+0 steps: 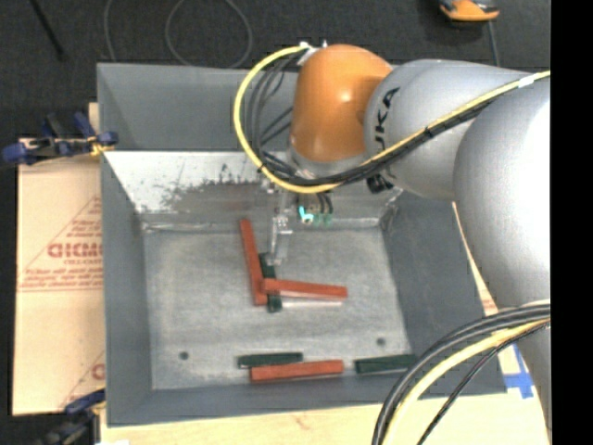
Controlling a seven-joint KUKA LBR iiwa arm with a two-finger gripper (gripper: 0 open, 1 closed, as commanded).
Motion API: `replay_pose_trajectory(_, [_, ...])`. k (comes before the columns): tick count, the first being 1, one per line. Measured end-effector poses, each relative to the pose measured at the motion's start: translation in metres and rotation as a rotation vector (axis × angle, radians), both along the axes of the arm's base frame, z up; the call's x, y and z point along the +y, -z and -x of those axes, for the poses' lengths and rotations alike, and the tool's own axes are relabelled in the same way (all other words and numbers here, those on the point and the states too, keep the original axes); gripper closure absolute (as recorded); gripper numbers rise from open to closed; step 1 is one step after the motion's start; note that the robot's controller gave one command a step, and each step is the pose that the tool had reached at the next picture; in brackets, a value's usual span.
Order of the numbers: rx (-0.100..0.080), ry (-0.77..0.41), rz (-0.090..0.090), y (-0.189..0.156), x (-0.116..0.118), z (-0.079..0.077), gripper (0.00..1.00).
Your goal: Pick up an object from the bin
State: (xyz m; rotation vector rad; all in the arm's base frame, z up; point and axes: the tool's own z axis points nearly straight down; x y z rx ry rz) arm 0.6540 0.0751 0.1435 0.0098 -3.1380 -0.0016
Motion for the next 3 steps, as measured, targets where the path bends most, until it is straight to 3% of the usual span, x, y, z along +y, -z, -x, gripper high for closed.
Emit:
replay_pose_trajectory(1, [-0.004,-0.459,0.001,0.071,-0.060,0.029,0.00])
replay_pose_trajectory(2, [-0.015,-0.356,0.000,0.072,-0.026,0.154,0.00])
replay_pose_trajectory(3, [-0.009,-0.356,0.001,0.072,-0.027,0.154,1.00])
